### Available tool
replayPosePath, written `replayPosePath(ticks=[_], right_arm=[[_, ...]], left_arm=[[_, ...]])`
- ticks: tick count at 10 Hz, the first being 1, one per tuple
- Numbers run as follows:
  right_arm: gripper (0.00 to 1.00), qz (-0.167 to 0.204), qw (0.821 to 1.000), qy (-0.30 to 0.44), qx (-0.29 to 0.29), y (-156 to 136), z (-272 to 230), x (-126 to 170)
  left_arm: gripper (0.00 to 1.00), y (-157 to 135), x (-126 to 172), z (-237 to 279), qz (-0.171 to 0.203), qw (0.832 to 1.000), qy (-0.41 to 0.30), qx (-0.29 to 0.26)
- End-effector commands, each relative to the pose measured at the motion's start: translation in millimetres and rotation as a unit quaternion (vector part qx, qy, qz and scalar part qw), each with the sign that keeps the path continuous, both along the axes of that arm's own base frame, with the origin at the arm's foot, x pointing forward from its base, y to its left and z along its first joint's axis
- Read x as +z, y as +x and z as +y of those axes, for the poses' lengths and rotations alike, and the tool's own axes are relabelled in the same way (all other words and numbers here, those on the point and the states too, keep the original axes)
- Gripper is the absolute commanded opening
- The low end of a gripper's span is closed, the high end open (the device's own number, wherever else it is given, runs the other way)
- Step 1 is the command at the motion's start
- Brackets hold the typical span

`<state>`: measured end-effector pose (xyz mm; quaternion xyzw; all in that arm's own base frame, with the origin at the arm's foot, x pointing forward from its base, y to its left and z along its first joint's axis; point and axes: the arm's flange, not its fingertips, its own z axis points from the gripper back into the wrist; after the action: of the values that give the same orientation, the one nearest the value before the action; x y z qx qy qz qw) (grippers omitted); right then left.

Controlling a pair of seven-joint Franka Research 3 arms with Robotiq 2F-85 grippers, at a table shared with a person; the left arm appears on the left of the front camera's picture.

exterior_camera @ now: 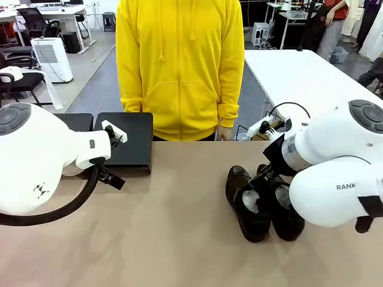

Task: Organize the shoes by placing them on the stand.
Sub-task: Pick up one Shoe and place it in the middle of the table.

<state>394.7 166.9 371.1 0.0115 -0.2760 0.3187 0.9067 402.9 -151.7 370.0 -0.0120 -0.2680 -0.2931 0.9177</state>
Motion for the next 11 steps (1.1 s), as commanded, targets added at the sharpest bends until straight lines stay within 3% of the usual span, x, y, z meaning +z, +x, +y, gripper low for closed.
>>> replayPosePath(ticks=[1, 11], right_arm=[[1.0, 0.0, 1.0, 0.0, 0.0, 0.0, 0.0, 0.1], [1.0, 0.0, 1.0, 0.0, 0.0, 0.0, 0.0, 0.1]], left_arm=[[1.0, -0.1, 0.2, 0.0, 0.0, 1.0, 0.0, 0.0], [1.0, -0.1, 0.2, 0.0, 0.0, 1.0, 0.0, 0.0]])
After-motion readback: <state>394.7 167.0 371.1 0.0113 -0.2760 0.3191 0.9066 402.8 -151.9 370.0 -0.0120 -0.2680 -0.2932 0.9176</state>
